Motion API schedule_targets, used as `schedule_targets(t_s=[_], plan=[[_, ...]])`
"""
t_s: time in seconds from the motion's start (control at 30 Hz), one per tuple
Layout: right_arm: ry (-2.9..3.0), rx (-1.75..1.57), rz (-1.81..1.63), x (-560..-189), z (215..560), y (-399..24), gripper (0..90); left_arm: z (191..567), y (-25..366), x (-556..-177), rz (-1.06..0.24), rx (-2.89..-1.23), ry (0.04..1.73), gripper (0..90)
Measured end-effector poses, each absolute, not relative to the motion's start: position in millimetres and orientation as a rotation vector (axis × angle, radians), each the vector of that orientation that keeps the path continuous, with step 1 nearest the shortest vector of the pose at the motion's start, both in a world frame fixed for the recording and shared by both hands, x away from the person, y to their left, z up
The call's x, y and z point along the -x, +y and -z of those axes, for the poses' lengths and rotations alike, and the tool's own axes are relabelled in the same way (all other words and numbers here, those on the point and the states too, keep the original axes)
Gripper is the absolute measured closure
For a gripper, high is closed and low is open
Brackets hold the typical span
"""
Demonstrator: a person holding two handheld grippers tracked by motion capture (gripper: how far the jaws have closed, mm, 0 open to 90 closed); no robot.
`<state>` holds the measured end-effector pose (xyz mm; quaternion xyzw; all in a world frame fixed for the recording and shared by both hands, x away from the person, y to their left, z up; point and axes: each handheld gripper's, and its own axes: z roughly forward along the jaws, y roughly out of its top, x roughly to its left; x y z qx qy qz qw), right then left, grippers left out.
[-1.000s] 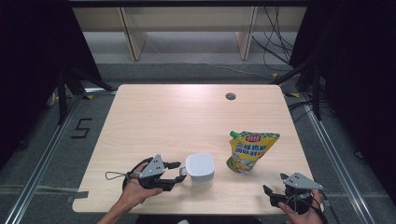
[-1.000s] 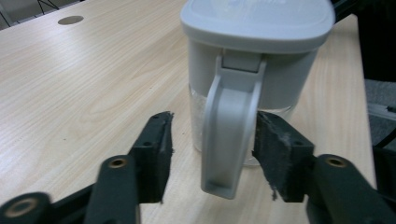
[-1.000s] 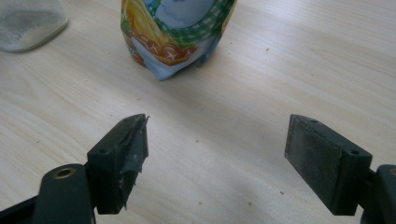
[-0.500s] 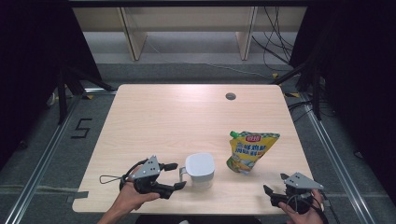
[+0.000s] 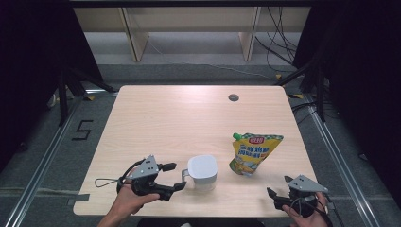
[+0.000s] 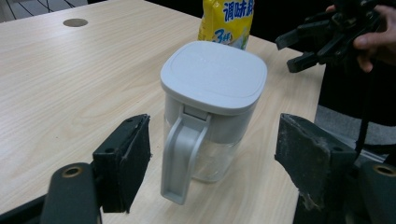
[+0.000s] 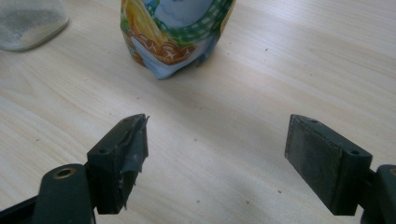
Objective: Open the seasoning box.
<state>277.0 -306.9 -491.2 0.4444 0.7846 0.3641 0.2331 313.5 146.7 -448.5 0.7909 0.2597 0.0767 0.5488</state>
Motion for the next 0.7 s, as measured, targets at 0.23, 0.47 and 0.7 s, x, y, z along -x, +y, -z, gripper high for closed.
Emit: schedule_targets(t_s=[0.23, 0.47, 0.7], plan=[[2.178, -1.198, -1.039, -278, 492, -305, 20.4, 445, 142, -307, -0.177, -1.879, 0.617, 28.3], [2.161, -1.168, -1.030, -277, 491, -303, 18.4, 437, 147, -308, -0.205, -1.837, 0.618, 41.5], [2.185, -1.193, -1.053, -275, 490, -296, 18.9, 430, 145, -312, -0.242, -1.792, 0.597, 63.1]])
